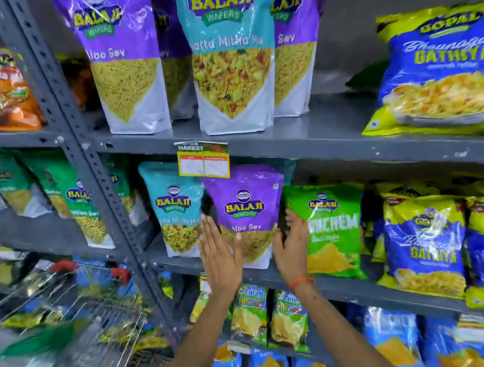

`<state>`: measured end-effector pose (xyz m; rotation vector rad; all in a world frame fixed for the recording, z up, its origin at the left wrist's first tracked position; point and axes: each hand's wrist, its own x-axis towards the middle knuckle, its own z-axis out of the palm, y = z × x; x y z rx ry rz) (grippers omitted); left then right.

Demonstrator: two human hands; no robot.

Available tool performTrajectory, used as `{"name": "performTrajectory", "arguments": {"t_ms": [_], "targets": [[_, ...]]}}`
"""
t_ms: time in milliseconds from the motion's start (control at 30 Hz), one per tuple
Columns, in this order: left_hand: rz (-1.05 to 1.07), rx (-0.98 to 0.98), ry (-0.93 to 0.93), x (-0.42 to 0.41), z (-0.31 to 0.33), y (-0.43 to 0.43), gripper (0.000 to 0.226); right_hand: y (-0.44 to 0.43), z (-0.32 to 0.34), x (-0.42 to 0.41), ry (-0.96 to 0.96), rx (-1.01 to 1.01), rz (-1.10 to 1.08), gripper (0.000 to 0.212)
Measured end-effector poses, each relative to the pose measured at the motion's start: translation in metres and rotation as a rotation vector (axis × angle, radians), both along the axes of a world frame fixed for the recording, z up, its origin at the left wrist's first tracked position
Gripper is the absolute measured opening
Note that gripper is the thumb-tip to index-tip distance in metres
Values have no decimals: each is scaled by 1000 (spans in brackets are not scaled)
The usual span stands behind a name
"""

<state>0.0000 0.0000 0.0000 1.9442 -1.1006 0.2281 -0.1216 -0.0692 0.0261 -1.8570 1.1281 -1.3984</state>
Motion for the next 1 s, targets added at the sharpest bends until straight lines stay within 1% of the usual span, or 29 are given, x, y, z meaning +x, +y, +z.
{"name": "performTrajectory", "arguments": {"t_ms": [33, 67, 133, 167, 233, 300, 367, 400, 467, 533, 633, 733, 900, 1000], "targets": [[-34, 28, 110, 8, -9, -2, 95, -5, -10, 5, 18, 112, 26, 45], [-109, 61, 210, 14, -14, -4, 100, -12, -17, 10, 64, 167, 53, 51], [-244, 94, 416, 30, -28, -9, 103, -18, -24, 15, 157, 302, 101, 60], [-271, 95, 517, 39, -33, -14, 106, -23, -26, 17, 168, 344, 132, 61], [-330, 92, 680, 53, -35, -24, 107, -30, -26, 20, 173, 431, 211, 55], [-390, 126, 763, 66, -34, -32, 96, -40, -29, 22, 220, 509, 278, 51], [-430, 215, 841, 75, -34, -38, 77, -51, -40, 23, 256, 552, 314, 51], [-440, 257, 864, 78, -34, -40, 72, -56, -45, 24, 253, 585, 330, 50], [-417, 289, 865, 82, -34, -40, 76, -52, -39, 21, 228, 627, 333, 51], [-417, 260, 851, 85, -40, -39, 82, -43, -34, 17, 216, 621, 359, 54], [-440, 232, 809, 82, -38, -26, 76, -34, -37, 11, 214, 595, 398, 58], [-453, 218, 742, 74, -26, -11, 62, -23, -37, 6, 186, 572, 420, 60], [-453, 215, 610, 69, 1, 17, 54, -2, -23, -5, 152, 478, 464, 65], [-429, 218, 448, 66, 20, 34, 55, 9, -6, -13, 173, 395, 485, 62]]}}
